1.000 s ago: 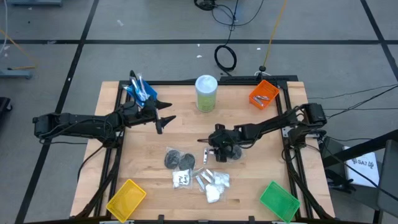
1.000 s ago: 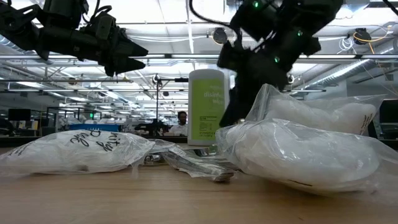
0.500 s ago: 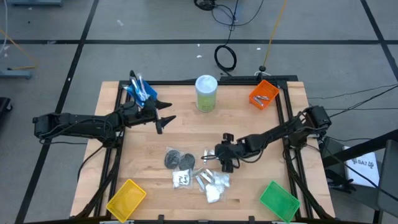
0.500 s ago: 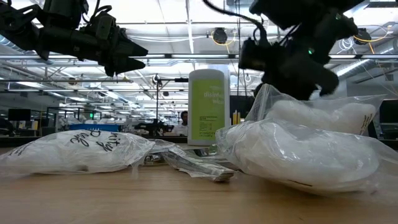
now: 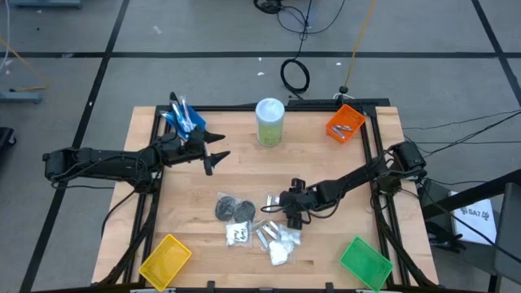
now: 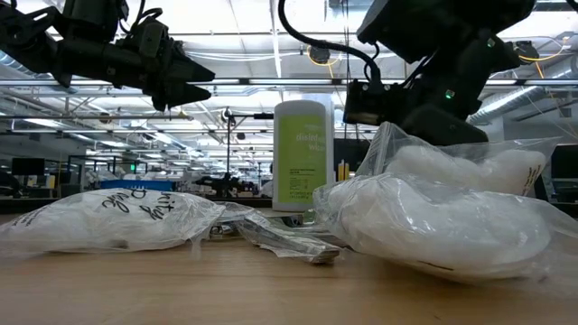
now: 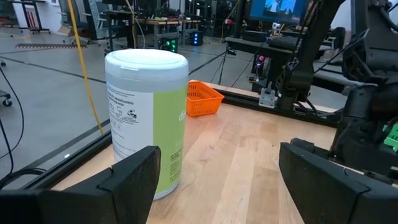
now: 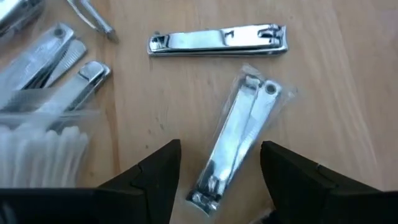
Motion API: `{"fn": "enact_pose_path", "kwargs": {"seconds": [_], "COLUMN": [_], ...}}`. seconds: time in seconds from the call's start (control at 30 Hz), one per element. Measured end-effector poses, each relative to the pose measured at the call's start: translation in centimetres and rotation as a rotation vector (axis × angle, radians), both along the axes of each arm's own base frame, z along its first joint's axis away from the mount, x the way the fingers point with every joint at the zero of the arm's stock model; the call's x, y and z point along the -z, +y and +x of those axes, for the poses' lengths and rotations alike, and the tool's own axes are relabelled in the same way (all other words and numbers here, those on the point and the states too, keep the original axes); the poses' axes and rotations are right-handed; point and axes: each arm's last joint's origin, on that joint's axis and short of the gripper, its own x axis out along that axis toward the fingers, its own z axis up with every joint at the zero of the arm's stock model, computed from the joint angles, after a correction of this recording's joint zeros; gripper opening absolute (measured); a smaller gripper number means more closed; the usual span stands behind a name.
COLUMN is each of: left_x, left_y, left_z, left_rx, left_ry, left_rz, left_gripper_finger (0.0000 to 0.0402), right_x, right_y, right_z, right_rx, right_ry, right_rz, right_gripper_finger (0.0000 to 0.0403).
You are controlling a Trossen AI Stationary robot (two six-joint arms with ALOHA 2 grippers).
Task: Pick & Place Travel size toiletries
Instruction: Put the nail cutter into the orange bin
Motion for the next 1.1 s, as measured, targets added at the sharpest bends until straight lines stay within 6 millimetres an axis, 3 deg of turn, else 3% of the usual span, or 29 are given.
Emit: {"fn": "enact_pose_path", "kwargs": {"seconds": [0.2, 0.8, 1.1], "left_x": [0.0, 0.0, 0.0], "left_y": [0.0, 0.0, 0.0], "left_z": [0.0, 0.0, 0.0], "left_rx": [0.000, 0.000, -0.001], "left_ry": [0.000, -0.001, -0.001], "left_rz": [0.000, 0.001, 0.000], "left_gripper_finger": [0.0321, 0.0321, 0.0321], "right_x": [0.1, 0.2, 0.2], "right_y": [-0.8, -2.5, -2.5], "right_z": [0.1, 0.4, 0.5], "right_rx": [0.016, 0.006, -0.042], "right_ry": [0.016, 0.033, 0.032], "right_rz": [-0.004, 0.015, 0.013], "right_gripper_finger": [0.0189, 0.0069, 0.0060]}}
